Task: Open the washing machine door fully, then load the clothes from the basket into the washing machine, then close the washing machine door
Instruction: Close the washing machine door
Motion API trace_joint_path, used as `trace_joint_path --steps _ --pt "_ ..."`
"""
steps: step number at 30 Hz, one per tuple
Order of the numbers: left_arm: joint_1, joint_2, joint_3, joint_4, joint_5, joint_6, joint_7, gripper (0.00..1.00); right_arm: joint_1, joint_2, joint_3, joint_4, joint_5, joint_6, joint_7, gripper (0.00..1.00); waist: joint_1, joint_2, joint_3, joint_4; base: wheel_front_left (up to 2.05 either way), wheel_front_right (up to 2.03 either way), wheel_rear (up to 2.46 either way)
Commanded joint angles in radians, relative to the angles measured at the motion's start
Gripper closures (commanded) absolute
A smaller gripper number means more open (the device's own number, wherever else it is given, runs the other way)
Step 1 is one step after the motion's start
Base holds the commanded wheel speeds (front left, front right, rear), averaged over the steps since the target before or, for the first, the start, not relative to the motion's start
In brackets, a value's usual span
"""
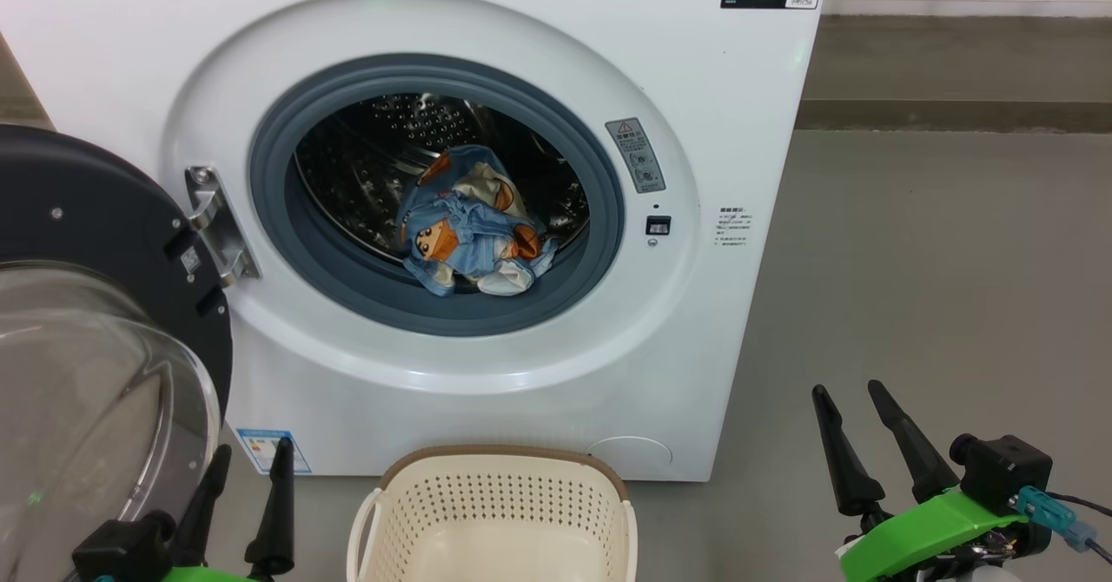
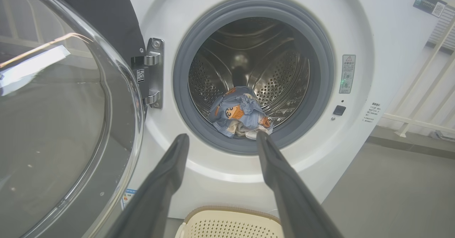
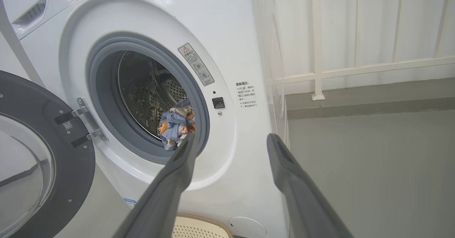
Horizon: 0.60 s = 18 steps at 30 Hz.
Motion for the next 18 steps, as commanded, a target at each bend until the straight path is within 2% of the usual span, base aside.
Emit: trace_joint_path --steps 1,10,18 --pt "-0.033 0.029 0.044 -0.030 -0.006 0.004 -0.006 0.00 -0.029 -0.009 0.019 -0.020 0.005 0.004 -0.008 0.00 0.0000 0.0000 0.000 0.000 0.00 0.00 0.00" --pt "-0.030 0.026 0.047 -0.037 -0.016 0.006 -0.006 0.00 -0.030 -0.008 0.017 -0.019 0.004 0.004 -0.008 0.00 0.0000 0.0000 0.001 -0.003 -0.14 0.14 0.00" --pt "-0.026 0.024 0.047 -0.043 -0.016 0.006 -0.006 0.00 -0.028 -0.008 0.011 -0.022 0.002 0.004 -0.008 0.00 0.0000 0.0000 0.003 -0.004 -1.14 1.14 0.00"
